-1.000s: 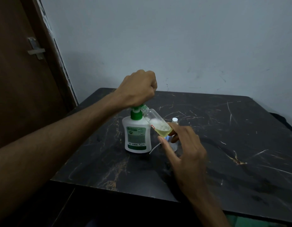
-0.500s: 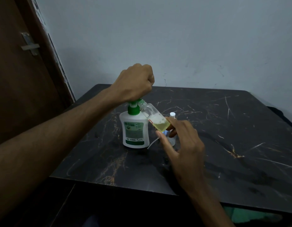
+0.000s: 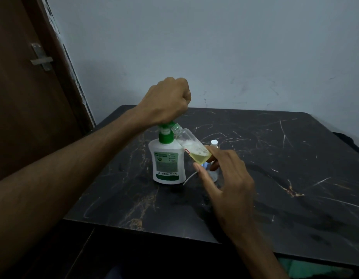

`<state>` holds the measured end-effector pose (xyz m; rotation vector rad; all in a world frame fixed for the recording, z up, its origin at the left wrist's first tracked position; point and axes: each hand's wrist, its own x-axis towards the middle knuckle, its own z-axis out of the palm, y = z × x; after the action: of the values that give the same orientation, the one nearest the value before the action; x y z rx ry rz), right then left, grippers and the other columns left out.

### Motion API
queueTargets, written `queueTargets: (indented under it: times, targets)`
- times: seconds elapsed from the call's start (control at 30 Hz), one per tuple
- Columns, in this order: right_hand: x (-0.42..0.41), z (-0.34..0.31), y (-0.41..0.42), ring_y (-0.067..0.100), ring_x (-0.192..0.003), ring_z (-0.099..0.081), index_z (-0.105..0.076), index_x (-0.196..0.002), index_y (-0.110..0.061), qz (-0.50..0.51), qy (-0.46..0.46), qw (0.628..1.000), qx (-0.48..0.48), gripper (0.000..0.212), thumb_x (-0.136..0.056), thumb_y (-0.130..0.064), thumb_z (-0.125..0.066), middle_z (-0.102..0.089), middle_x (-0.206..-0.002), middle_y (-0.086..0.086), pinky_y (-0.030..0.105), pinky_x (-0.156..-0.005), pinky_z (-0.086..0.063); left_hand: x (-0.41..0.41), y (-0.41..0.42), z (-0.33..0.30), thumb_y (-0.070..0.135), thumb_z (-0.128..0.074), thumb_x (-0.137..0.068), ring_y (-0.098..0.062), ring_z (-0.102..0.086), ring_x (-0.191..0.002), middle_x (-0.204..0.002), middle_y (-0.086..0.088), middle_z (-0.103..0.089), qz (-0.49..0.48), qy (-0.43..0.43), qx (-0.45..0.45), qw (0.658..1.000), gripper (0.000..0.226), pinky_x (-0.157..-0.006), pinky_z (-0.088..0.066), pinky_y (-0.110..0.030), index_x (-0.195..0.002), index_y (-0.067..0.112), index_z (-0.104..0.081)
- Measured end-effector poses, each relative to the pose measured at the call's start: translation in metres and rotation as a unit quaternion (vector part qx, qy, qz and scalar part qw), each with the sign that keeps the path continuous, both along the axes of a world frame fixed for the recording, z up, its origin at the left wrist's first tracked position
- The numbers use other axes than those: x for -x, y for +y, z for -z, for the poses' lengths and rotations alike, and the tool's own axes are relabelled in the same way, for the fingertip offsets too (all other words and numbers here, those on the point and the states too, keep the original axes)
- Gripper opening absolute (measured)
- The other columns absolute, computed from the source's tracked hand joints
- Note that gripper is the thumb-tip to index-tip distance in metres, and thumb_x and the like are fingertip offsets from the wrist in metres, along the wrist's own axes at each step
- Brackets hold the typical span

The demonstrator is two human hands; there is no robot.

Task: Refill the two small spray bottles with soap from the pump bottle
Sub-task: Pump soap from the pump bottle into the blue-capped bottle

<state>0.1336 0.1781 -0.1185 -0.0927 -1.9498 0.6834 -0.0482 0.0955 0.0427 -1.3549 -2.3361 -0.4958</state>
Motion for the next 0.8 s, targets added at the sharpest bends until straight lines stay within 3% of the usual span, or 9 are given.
queueTargets:
  times: [0.3, 0.5, 0.8]
  targets:
    - [-0.0011, -0.0004, -0.0004, 0.007, -0.093, -0.057, -0.066, -0.127, -0.017, -0.003, 0.002, 1.000, 0.001, 0.038, -0.098, -0.042, -0.066, -0.062, -0.105, -0.009, 0.039, -0.077, -0.055, 0.0004, 0.0015, -0.0013, -0.002, -0.050, -0.069, -0.012, -0.029, -0.046, -0.045, 0.008, -0.029, -0.003, 0.017, -0.004, 1.000, 0.039, -0.055, -0.032, -0.029, -0.044, 0.021, -0.031]
    - [0.0005, 0.0008, 0.0014, 0.007, -0.094, -0.057, -0.067, -0.128, -0.016, 0.004, -0.007, 1.000, 0.000, 0.040, -0.099, -0.044, -0.064, -0.062, -0.107, -0.008, 0.038, -0.079, -0.055, 0.0009, 0.0016, 0.0038, 0.011, -0.039, -0.057, -0.015, -0.027, -0.045, -0.041, 0.005, -0.029, 0.006, 0.007, 0.015, 1.000, 0.015, -0.055, -0.038, -0.031, -0.044, 0.015, -0.032]
    - [0.0001, 0.0007, 0.0017, 0.007, -0.091, -0.056, -0.066, -0.127, -0.018, -0.001, -0.005, 1.000, -0.007, 0.035, -0.099, -0.040, -0.065, -0.058, -0.105, -0.012, 0.039, -0.076, -0.053, -0.0001, 0.0046, 0.0033, 0.005, -0.045, -0.062, -0.021, -0.027, -0.048, -0.048, -0.002, -0.030, -0.013, 0.018, 0.025, 0.999, 0.025, -0.057, -0.035, -0.031, -0.047, 0.018, -0.030]
